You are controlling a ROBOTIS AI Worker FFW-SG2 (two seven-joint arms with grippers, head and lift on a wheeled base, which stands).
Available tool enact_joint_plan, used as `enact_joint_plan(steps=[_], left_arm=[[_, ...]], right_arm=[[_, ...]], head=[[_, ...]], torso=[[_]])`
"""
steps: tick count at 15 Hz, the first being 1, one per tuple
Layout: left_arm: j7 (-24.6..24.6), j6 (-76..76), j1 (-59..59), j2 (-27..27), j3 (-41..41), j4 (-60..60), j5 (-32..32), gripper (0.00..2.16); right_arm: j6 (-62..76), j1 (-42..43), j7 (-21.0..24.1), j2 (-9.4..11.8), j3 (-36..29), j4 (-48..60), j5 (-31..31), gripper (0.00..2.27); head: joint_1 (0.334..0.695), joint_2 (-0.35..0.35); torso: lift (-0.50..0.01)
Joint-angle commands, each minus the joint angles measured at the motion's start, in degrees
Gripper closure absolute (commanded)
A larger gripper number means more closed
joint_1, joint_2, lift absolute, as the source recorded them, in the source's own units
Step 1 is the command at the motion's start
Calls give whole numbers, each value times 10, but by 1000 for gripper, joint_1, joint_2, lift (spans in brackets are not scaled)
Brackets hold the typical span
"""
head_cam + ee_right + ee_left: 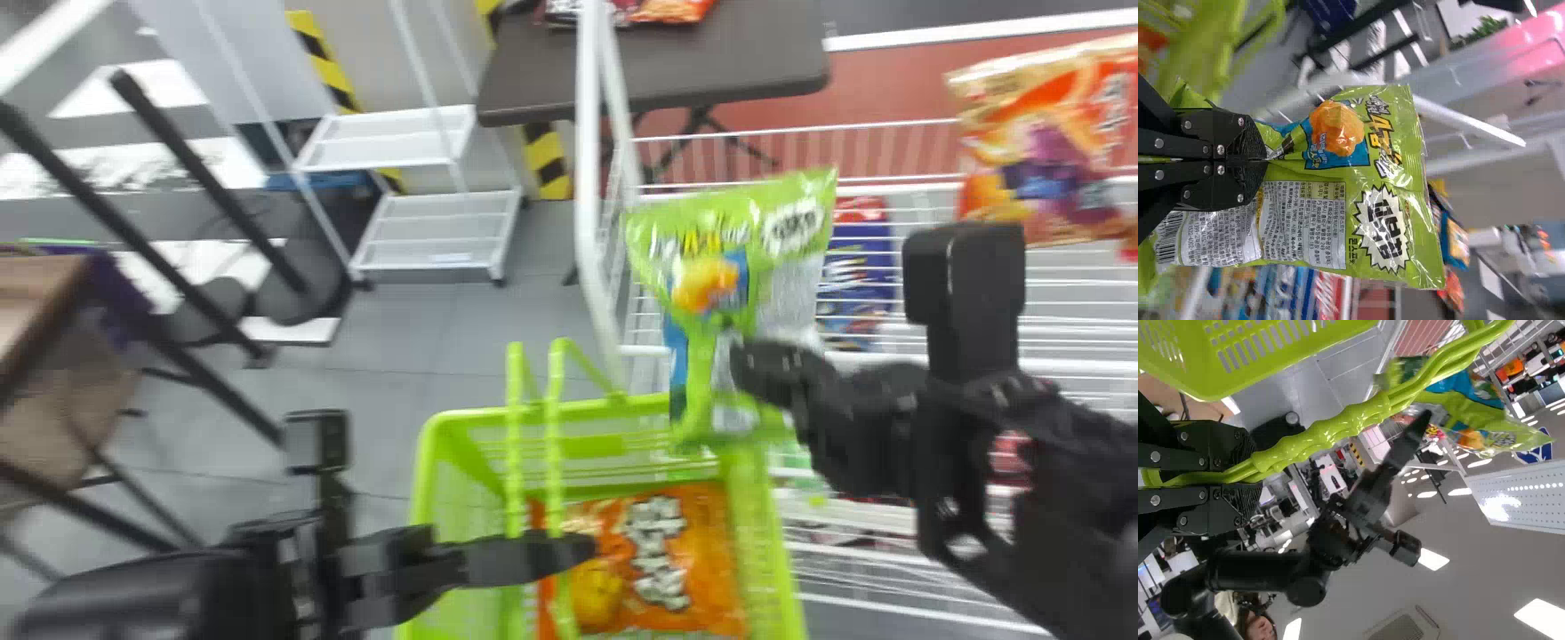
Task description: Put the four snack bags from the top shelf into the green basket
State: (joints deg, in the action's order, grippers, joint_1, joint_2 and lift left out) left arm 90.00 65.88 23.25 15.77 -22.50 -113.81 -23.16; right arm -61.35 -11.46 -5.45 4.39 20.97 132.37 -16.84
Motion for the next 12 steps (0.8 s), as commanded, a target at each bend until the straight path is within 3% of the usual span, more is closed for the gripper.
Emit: enact_joint_plan(steps=[1,5,8,12], left_arm=[[6,0,0,0,0,0,0,2148],[6,0,-5,0,1,3,-1,2148],[6,0,-12,-1,10,3,0,2148],[6,4,-13,-4,14,1,1,2148]], right_arm=[[-44,-7,-3,5,32,5,-33,2250],[-123,1,-12,7,57,-20,-73,2250],[-130,50,-29,8,98,-117,-99,2250],[-42,129,-45,-3,165,-260,-128,2250]], head=[[695,350],[695,350],[695,350],[695,350]], torso=[[0],[0],[0],[0]])
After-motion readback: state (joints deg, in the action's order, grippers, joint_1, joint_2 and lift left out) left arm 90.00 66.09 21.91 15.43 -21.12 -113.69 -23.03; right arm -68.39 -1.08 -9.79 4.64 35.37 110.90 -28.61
